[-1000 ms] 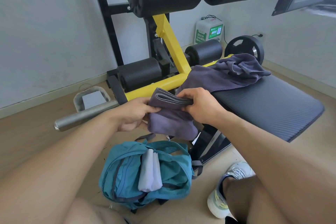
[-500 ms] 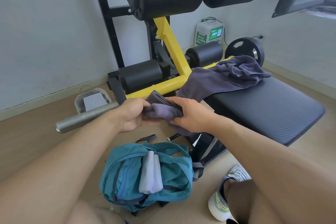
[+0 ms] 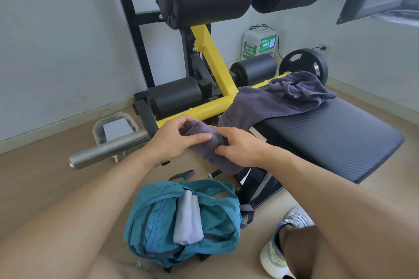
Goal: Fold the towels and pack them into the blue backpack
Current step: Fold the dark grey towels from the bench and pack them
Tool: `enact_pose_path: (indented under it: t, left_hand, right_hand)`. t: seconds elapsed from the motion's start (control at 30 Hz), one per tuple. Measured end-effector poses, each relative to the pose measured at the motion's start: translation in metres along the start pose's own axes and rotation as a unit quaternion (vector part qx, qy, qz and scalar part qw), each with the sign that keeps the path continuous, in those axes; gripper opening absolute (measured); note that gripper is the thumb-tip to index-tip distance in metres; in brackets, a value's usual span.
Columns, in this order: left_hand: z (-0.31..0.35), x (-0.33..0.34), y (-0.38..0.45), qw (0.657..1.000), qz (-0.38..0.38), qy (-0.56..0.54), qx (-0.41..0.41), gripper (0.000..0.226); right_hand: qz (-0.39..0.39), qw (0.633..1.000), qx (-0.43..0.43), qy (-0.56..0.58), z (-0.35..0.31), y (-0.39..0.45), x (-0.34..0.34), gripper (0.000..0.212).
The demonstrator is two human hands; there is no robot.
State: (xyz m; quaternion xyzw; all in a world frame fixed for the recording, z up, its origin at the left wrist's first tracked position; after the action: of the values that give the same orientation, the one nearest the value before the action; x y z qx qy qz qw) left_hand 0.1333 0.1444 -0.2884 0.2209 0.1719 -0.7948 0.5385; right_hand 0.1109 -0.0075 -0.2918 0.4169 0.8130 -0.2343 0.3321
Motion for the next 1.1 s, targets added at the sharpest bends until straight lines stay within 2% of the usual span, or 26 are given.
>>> enact_pose_path:
  t: [0.07, 0.13, 0.23, 0.27, 0.3, 0.37, 0.47, 0.57, 0.67, 0.8, 0.9, 1.03, 1.1]
  left_hand:
    - [-0.001, 0.0, 0.001, 1.0, 0.004, -0.008, 0.002, 0.033]
    - [-0.001, 0.002, 0.002, 1.0, 0.002, -0.031, -0.003, 0.026]
    - [-0.007, 0.001, 0.003, 0.997, 0.004, -0.08, -0.02, 0.017]
    - [-0.009, 0.0, 0.004, 0.995, 0.004, -0.097, -0.024, 0.014]
    - [-0.011, -0.001, 0.004, 0.993, 0.001, -0.113, -0.028, 0.013]
    - [-0.013, 0.0, 0.003, 0.988, -0.014, -0.151, -0.035, 0.016]
    - [-0.013, 0.003, 0.0, 0.976, -0.035, -0.212, -0.041, 0.023]
    - [-0.012, 0.006, 0.0, 0.96, -0.053, -0.272, -0.045, 0.023]
    - [-0.012, 0.009, 0.0, 0.945, -0.06, -0.315, -0.062, 0.018]
    - [-0.012, 0.017, 0.002, 0.931, -0.074, -0.348, -0.086, 0.02]
    - [-0.009, 0.019, 0.003, 0.923, -0.086, -0.366, -0.086, 0.036]
    - [-0.002, 0.019, 0.004, 0.926, -0.073, -0.363, -0.069, 0.011]
    - [0.002, 0.02, 0.002, 0.932, -0.074, -0.348, -0.062, 0.011]
  right_hand:
    - [-0.006, 1.0, 0.011, 0.018, 0.0, 0.0, 0.001, 0.045]
    - [-0.007, 0.999, 0.018, 0.041, 0.001, 0.0, 0.001, 0.059]
    - [-0.016, 0.999, 0.028, 0.039, 0.007, 0.001, 0.001, 0.097]
    - [-0.022, 0.999, 0.028, 0.031, 0.009, 0.002, 0.002, 0.103]
    - [-0.028, 0.999, 0.027, 0.029, 0.011, 0.002, 0.003, 0.102]
    - [-0.03, 0.997, 0.026, 0.071, 0.017, 0.0, 0.001, 0.084]
    - [-0.041, 0.971, 0.031, 0.235, 0.024, -0.005, -0.001, 0.059]
    - [-0.051, 0.943, 0.027, 0.329, 0.031, -0.009, -0.004, 0.047]
    - [-0.041, 0.927, 0.037, 0.371, 0.038, -0.01, -0.008, 0.038]
    - [-0.033, 0.932, 0.041, 0.358, 0.04, -0.012, -0.007, 0.033]
    - [-0.022, 0.942, 0.055, 0.332, 0.04, -0.015, -0.009, 0.036]
    - [-0.006, 0.95, 0.078, 0.302, 0.043, -0.017, -0.013, 0.056]
    - [0.008, 0.952, 0.076, 0.296, 0.043, -0.017, -0.016, 0.051]
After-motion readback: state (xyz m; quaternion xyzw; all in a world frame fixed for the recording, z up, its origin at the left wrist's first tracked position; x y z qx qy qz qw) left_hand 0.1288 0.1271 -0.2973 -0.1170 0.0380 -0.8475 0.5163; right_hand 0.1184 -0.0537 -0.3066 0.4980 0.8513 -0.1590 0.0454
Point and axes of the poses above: each hand's wrist, its own y-axis towards the middle knuckle, its own x-axis out of the palm, z = x × y, the point moved 8 cm from there along y, towards the middle knuckle, and after that the axes turned 7 degrees about -z, right-handed, at the moved point
